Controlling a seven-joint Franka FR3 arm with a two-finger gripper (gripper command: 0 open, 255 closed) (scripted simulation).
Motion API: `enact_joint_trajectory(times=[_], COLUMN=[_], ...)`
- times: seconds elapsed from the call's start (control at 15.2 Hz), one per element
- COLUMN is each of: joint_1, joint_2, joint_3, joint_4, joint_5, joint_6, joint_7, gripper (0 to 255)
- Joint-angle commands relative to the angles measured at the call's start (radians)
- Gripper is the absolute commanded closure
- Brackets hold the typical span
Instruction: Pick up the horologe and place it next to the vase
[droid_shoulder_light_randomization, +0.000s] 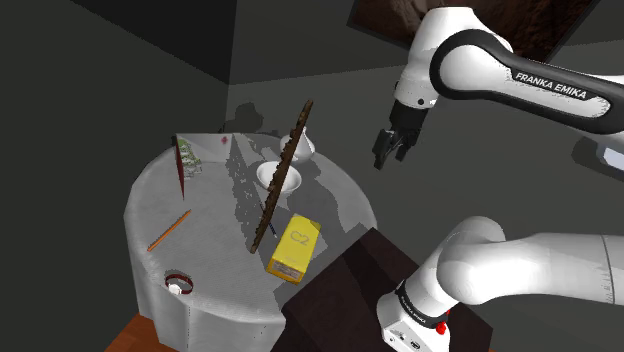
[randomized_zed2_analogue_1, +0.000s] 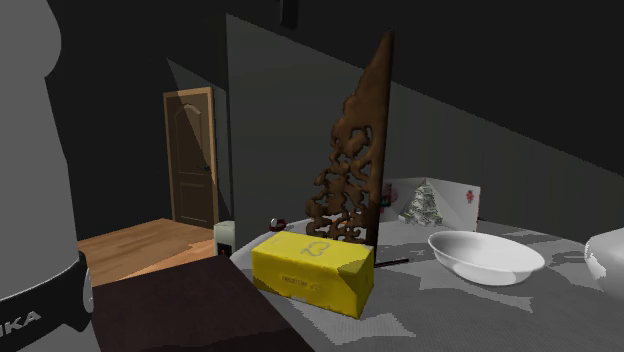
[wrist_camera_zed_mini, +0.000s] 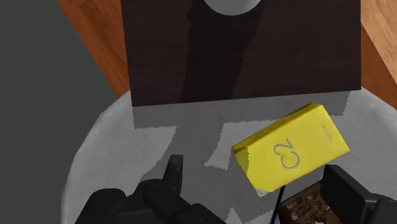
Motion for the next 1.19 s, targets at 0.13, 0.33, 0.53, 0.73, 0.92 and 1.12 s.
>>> enact_joint_trajectory(times=[0.13,0.33,0.53,0.73,0.92,1.12], joint_1=[0.017,0.045,0.072,0.095,0.112,0.120], joint_2=[-0.001,0.012,0.042,0.091,0.157,0.240], joint_3=[0.040,0.101,0.165,0.232,0.303,0.376], joint_4=[-0.042,-0.095,-0.137,-0.164,-0.178,-0.177], joint_5=[0.025,0.060,0.092,0.119,0.136,0.138], joint_6=[0.056,0.144,0.237,0.334,0.435,0.535], joint_7=[0.042,0.105,0.169,0.234,0.302,0.376], gripper=[0,0,0,0,0,0])
